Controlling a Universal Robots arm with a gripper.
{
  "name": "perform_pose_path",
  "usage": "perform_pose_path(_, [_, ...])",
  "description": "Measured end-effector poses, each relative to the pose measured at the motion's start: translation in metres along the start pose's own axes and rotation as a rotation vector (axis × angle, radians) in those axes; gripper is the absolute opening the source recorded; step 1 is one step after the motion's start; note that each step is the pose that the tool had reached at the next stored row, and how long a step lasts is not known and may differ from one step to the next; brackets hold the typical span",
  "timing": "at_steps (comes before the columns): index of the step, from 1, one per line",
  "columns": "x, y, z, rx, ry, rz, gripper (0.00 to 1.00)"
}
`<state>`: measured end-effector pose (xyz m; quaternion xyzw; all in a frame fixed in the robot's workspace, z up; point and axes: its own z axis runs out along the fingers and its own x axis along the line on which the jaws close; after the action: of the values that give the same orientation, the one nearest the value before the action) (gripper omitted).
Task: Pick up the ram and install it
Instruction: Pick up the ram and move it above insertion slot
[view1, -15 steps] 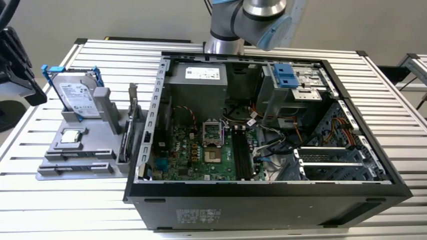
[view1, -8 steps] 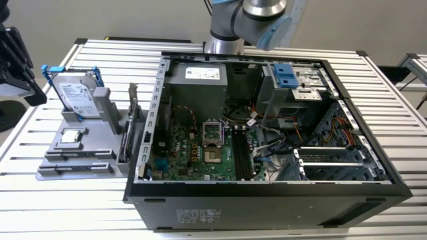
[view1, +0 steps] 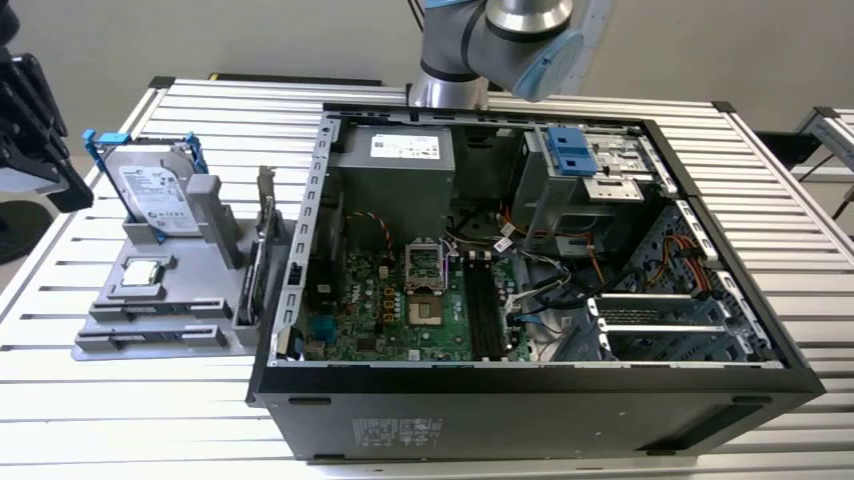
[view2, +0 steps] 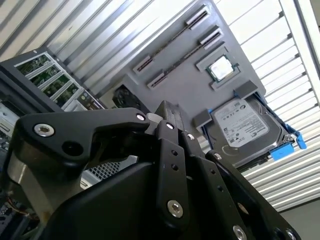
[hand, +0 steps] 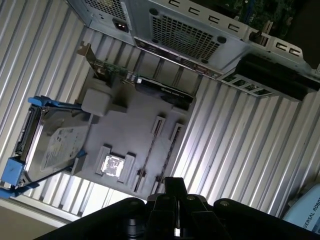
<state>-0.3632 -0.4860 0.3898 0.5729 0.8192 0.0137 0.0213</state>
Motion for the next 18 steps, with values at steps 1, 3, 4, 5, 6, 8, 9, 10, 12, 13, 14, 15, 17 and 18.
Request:
perform_pose_path(1, [0.0,-0.0001,0.0,0.0001,-0.0004,0.008,0.0])
perform_pose_path(3, [0.0001,-0.0004,0.0001,0.0003,-0.0013,0.03,0.0])
perform_pose_path(4, [0.0002,-0.0006,0.0001,0.0006,-0.0019,0.041,0.0])
perform_pose_path(5, [0.0003,-0.0007,0.0,0.0009,-0.0024,0.052,0.0])
perform_pose_path(6, [0.0003,-0.001,0.0001,0.001,-0.0029,0.063,0.0])
perform_pose_path(8, [0.0004,-0.0011,-0.0001,0.0016,-0.0041,0.086,0.0])
perform_pose_path(9, [0.0004,-0.0012,-0.0001,0.0019,-0.0047,0.099,0.0])
perform_pose_path(10, [0.0004,-0.0013,0.0,0.002,-0.0052,0.111,0.0])
perform_pose_path(12, [0.0004,-0.0014,0.0,0.0024,-0.0062,0.135,0.0])
perform_pose_path(13, [0.0005,-0.0014,0.0001,0.0025,-0.0067,0.146,0.0])
perform_pose_path(14, [0.0005,-0.0014,0.0001,0.0027,-0.0072,0.156,0.0])
perform_pose_path(15, [0.0005,-0.0014,0.0,0.003,-0.0078,0.167,0.0])
perform_pose_path(17, [0.0005,-0.0014,0.0,0.0034,-0.0087,0.184,0.0])
perform_pose_path(18, [0.0005,-0.0014,0.0,0.0035,-0.0092,0.196,0.0])
